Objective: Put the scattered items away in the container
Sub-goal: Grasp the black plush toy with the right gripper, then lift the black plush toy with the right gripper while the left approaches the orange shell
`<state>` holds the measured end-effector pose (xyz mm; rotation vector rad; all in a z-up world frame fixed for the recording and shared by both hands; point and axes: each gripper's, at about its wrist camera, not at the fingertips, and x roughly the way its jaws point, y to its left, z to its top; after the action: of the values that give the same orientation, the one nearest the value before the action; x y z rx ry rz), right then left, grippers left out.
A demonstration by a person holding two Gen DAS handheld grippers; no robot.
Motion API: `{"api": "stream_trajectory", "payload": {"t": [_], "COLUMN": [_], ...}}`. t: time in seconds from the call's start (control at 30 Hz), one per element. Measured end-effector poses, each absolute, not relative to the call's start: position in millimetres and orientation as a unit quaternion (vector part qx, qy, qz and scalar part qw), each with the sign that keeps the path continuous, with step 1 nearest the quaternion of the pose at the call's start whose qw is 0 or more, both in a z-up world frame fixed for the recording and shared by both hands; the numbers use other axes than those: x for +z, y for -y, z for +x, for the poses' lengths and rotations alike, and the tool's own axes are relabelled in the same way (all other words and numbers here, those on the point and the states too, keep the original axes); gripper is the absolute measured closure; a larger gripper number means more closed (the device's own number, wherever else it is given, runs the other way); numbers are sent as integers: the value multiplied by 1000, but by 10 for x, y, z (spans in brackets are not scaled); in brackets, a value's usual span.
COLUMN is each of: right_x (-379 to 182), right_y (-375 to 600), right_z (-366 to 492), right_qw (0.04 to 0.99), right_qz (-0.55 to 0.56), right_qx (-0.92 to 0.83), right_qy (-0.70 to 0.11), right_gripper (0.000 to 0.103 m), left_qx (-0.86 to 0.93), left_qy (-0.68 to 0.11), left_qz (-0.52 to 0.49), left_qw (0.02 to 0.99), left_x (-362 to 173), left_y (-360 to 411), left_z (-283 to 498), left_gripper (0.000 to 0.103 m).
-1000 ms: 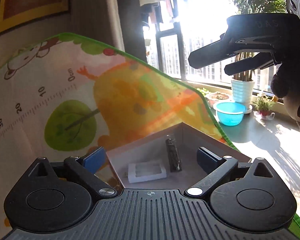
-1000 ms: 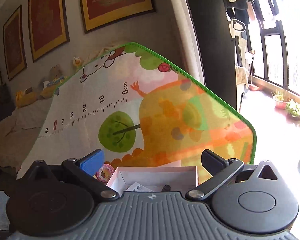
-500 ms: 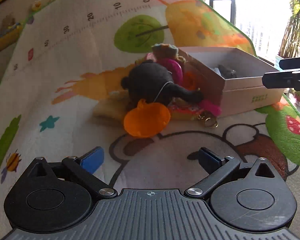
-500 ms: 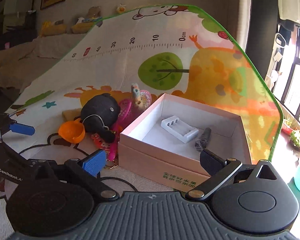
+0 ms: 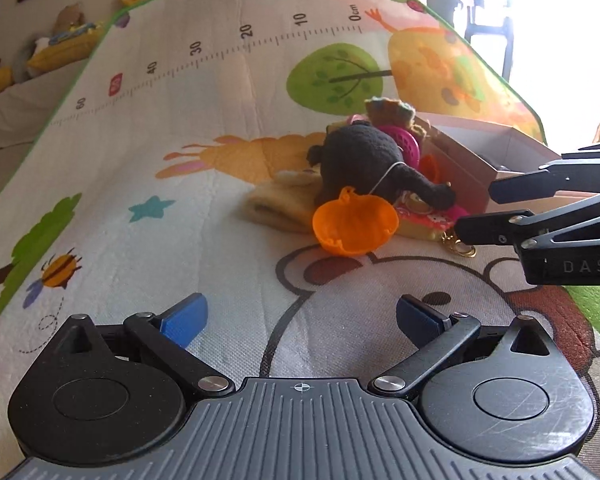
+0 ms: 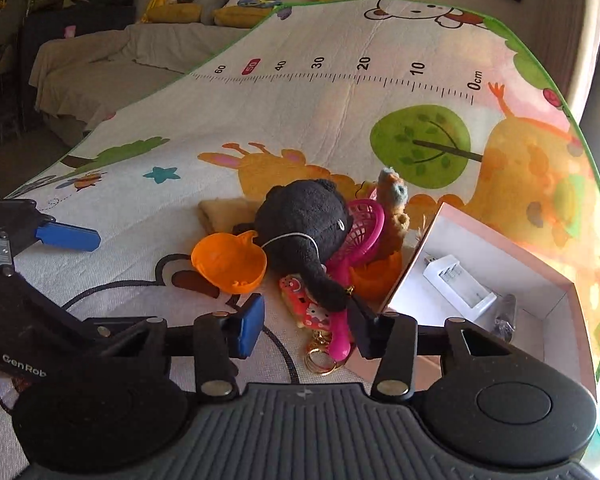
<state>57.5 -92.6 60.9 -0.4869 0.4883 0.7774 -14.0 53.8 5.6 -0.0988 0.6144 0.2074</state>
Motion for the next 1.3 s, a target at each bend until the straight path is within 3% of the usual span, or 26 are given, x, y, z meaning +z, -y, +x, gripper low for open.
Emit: {"api": "stream_trajectory", "payload": {"t": [0.13, 0.2, 0.3, 0.47, 0.5, 0.67, 0.9, 1.13, 1.3], "right_x": [757, 799, 756, 539, 507, 566, 783, 639, 545], "right_y": [708, 596, 404, 205, 196, 369, 1030, 1719, 2169], "right_z": [837, 1001, 1210, 1419, 1432, 1348, 923, 556, 474], "right_qw": [872, 875, 879, 867, 863, 860, 848, 859, 880], "right_qz": [-201, -178, -164, -149, -147, -121, -85, -86, -55], "right_qx": [377, 372, 357, 355, 358, 371, 406, 370, 322], "right_qy": [-241, -254, -270, -317, -324, -329, -330, -343, -345], "right_gripper": [52, 31, 21, 21, 31, 36, 36, 35, 26], "left_qx": [102, 100, 96, 93, 92, 83, 76, 76, 67], "left_qy": [-306, -306, -302, -299, -298, -295, -289, -292, -303], "left_qz": [-67, -69, -70, -80, -81, -80, -73, -56, -29], "left_qw": [944, 944, 946, 946, 946, 949, 952, 952, 950], "left_x": [46, 44, 45, 43, 44, 49, 56, 60, 57], "left_y": [-587, -591, -590, -615, -616, -596, -570, -522, -448], "left_z": [-128, -130, -143, -157, -158, -172, -183, -176, -144], "left_gripper": [0, 0, 0, 0, 0, 0, 0, 0, 0]}}
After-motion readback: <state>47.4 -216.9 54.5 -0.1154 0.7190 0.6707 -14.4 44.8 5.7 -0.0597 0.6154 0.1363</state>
